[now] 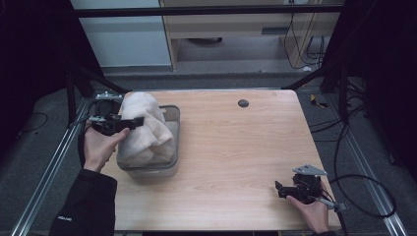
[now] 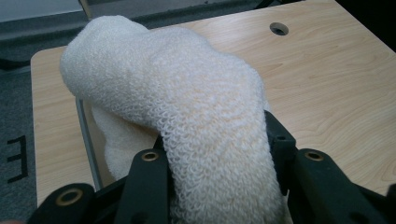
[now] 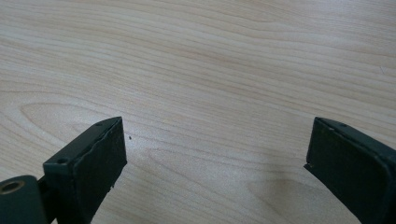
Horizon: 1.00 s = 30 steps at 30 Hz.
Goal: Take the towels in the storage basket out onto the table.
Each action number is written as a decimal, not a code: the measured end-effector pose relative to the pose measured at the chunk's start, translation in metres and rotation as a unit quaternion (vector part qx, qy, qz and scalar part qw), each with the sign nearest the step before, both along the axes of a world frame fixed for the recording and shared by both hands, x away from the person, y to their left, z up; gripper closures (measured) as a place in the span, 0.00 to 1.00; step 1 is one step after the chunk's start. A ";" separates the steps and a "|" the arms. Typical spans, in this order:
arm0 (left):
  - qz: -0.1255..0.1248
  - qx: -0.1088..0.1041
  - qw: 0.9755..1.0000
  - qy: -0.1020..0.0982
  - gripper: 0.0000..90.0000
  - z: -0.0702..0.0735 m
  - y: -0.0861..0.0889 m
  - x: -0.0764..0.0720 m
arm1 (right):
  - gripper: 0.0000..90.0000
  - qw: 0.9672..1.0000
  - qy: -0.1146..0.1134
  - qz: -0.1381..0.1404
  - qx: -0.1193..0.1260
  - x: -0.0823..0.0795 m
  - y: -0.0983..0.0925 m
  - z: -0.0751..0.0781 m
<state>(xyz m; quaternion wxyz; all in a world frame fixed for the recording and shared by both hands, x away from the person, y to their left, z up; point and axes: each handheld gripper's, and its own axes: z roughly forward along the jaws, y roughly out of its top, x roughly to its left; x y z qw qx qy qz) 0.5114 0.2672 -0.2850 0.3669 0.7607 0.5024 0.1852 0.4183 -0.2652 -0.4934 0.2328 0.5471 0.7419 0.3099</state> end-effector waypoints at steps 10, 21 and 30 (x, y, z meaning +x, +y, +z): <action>-0.003 0.002 1.000 -0.009 0.68 0.015 0.000 -0.004 | 0.06 1.000 -0.001 0.000 0.000 0.000 0.000 0.000; -0.010 0.000 1.000 -0.023 0.68 0.030 -0.001 -0.011 | 0.06 1.000 -0.001 -0.001 0.000 0.000 0.000 0.000; -0.018 0.000 0.999 -0.030 0.68 0.043 -0.002 -0.017 | 0.06 1.000 -0.001 -0.001 -0.001 0.000 0.000 0.000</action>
